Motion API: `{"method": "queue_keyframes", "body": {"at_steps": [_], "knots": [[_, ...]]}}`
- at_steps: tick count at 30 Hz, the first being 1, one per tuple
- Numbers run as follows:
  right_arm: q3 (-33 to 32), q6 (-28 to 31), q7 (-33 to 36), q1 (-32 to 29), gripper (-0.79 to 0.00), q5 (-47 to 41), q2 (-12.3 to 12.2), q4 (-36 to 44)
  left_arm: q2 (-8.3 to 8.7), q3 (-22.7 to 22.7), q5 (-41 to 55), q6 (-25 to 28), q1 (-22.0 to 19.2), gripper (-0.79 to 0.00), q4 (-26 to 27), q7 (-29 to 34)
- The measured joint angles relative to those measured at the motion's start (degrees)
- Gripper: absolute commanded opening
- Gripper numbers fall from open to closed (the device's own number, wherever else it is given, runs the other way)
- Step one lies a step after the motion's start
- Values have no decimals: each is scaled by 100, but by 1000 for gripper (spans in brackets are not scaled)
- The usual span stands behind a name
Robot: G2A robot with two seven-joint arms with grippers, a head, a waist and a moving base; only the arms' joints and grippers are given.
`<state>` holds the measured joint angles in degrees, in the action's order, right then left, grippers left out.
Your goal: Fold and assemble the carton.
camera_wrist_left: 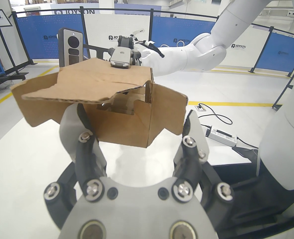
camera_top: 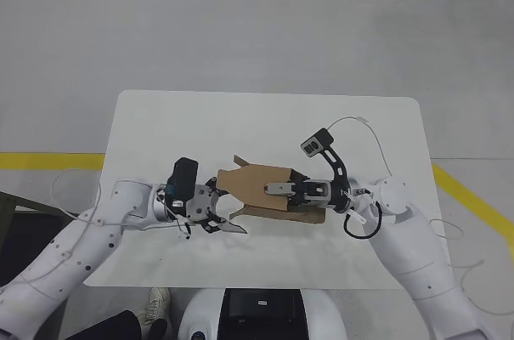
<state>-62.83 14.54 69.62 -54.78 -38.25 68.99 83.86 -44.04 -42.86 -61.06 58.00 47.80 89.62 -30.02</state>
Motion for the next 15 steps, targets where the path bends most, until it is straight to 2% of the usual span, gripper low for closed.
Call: {"method": "queue_keyframes", "body": {"at_steps": [7,8,11,15], "knots": [[26,-12,52,26,-785,-10,6,-18,71,196,91,0,-130,-175,-74,-153],[32,-13,68,28,-785,-31,9,-18,84,236,97,0,-153,-188,-78,-177],[44,4,104,36,-785,-88,15,-29,117,338,102,0,-218,-299,-97,-249],[60,-1,141,58,-785,-104,20,-38,161,486,161,0,-304,-332,-147,-394]]}}
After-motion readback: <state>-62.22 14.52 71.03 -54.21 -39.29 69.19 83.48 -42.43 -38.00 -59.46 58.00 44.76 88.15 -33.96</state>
